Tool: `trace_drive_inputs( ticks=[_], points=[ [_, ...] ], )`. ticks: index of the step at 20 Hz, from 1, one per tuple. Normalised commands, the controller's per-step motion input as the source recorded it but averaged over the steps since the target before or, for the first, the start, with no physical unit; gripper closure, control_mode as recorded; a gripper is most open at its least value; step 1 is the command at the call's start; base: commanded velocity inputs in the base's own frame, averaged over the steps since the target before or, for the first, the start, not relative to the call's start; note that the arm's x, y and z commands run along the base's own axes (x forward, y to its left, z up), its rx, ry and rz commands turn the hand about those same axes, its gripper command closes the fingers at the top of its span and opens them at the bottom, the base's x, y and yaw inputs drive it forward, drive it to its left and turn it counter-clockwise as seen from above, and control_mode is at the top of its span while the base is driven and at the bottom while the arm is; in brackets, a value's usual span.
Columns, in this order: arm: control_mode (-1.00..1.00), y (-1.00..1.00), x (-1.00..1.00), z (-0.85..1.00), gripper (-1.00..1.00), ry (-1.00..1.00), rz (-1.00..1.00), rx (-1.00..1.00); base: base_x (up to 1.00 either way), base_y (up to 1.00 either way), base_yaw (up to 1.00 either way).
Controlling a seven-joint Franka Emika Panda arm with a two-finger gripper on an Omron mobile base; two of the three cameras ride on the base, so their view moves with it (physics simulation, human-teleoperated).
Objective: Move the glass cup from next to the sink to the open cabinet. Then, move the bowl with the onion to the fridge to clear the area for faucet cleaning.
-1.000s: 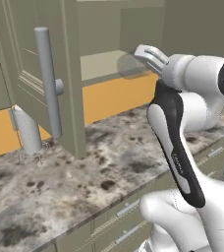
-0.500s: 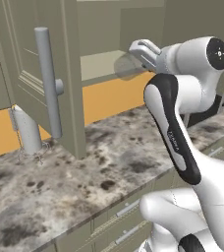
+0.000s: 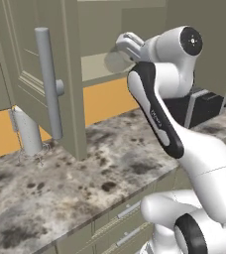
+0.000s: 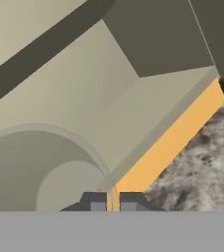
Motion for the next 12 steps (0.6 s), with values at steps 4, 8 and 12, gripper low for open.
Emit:
trace_drive_inputs(
  ticks=[4, 8, 12],
  points=[
    [-1.0, 0.33, 0.74, -0.07, 1.0, 0.06, -0.02, -0.04, 0.0, 0.0, 0.0],
    [-1.0, 0.29, 0.67, -0.23, 1.0, 0.14, 0.0, -0.06, 0.0, 0.0, 0.0],
    [-1.0, 0.25, 0.44, -0.31, 1.0, 0.22, -0.01, -0.09, 0.0, 0.0, 0.0]
  ],
)
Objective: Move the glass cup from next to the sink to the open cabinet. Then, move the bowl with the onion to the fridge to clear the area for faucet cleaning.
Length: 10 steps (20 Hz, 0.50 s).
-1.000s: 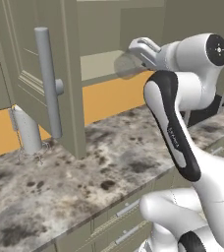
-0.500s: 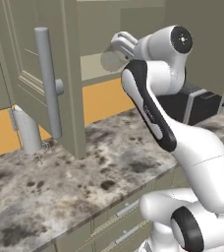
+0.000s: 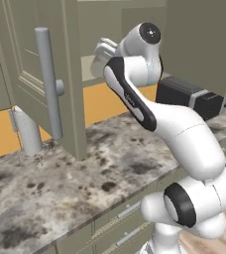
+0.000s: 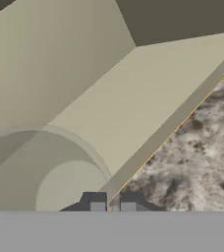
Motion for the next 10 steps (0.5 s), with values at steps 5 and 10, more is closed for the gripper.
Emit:
trace_drive_inputs(
  ticks=[5, 10],
  points=[
    [-1.0, 0.18, 0.17, -0.32, 1.0, 0.14, 0.0, -0.07, 0.0, 0.0, 0.0],
    [-1.0, 0.02, -0.26, 0.19, 1.0, -0.07, 0.0, 0.0, 0.0, 0.0, 0.0]
  ],
)
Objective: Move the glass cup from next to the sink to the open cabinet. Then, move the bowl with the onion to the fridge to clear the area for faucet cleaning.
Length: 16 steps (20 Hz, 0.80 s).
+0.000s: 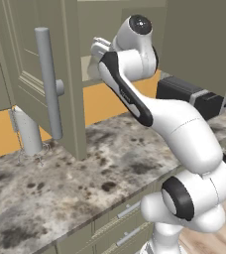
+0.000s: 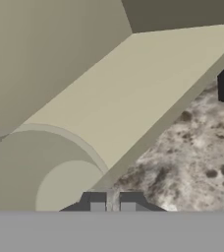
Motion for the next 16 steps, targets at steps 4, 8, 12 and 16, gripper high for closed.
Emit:
trace_drive_inputs(
  ticks=[4, 8, 12, 16],
  points=[
    [-1.0, 0.0, -0.06, 0.35, 1.0, -0.1, 0.0, 0.0, 0.0, 0.0, 0.0],
    [-1.0, 0.0, 0.4, 0.1, 1.0, -0.05, 0.0, 0.0, 0.0, 0.0, 0.0],
    [-1.0, 0.0, 0.98, -0.15, 1.0, 0.01, 0.0, 0.0, 0.0, 0.0, 0.0],
    [-1.0, 0.0, 0.99, -0.23, 1.0, 0.01, 0.0, 0.0, 0.0, 0.0, 0.0]
  ],
)
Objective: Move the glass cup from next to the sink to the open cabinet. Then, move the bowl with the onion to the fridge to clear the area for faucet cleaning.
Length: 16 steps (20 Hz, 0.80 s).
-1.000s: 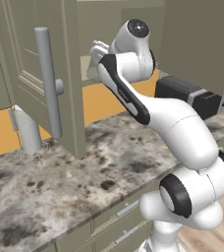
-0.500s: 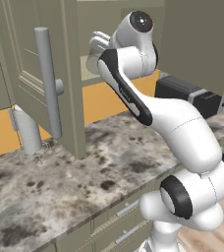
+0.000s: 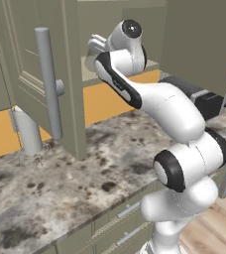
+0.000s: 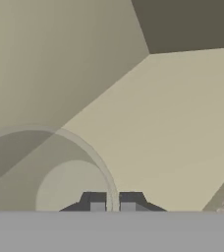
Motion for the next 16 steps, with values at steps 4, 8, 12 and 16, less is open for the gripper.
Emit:
trace_drive_inputs(
  ticks=[4, 8, 12, 16],
  points=[
    [-1.0, 0.01, 0.82, -0.25, 1.0, 0.08, 0.0, 0.0, 0.0, 0.0, 0.0],
    [-1.0, 0.11, 0.63, -0.42, 1.0, 0.25, 0.0, -0.08, 0.0, 0.0, 0.0],
    [-1.0, 0.15, 0.4, -0.05, -1.0, 0.04, -0.03, -0.01, 0.0, 0.0, 0.0],
    [-1.0, 0.05, 0.08, 0.0, -1.0, -0.01, -0.03, 0.0, 0.0, 0.0, 0.0]
  ],
)
